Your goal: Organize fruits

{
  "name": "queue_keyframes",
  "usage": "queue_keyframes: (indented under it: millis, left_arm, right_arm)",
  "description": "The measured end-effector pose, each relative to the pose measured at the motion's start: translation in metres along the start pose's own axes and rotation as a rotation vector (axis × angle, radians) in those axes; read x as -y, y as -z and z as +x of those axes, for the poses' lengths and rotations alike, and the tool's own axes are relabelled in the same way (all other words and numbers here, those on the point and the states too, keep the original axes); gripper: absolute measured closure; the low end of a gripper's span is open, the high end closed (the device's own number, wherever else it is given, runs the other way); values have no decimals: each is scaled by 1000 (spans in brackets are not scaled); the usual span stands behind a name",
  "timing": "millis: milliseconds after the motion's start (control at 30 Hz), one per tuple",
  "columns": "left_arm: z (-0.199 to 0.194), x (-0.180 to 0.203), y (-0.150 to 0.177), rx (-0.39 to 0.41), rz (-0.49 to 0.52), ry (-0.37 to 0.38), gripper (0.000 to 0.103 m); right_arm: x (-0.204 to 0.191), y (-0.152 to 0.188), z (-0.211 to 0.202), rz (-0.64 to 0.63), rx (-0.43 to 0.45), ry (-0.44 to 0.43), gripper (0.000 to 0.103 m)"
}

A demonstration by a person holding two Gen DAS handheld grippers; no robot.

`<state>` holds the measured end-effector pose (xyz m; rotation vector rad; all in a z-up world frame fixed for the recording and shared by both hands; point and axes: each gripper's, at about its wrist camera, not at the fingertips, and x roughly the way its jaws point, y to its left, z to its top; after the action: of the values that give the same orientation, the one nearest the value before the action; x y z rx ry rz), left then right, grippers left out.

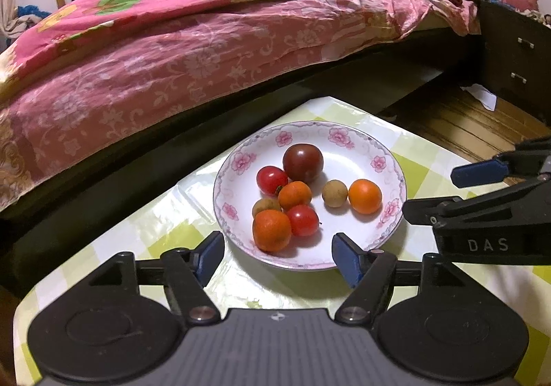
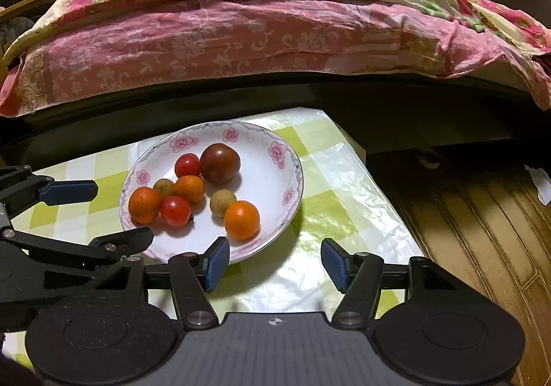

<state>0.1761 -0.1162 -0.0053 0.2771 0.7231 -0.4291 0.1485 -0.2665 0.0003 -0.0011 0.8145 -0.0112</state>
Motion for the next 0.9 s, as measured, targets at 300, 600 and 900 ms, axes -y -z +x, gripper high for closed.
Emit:
queue_keyframes:
  millis: [300, 600, 900]
  left_arm:
    - [-25, -1, 7, 34, -30, -58, 7]
    - [-45, 5, 28, 27, -36, -93, 1]
    - [-56, 6, 36, 32, -65, -106, 0]
  right_arm:
    - [-5, 9, -20, 17, 17, -6, 47]
    - [-10, 24, -39, 30, 15, -2, 46]
    - [-15, 38, -48, 40, 0, -3, 46]
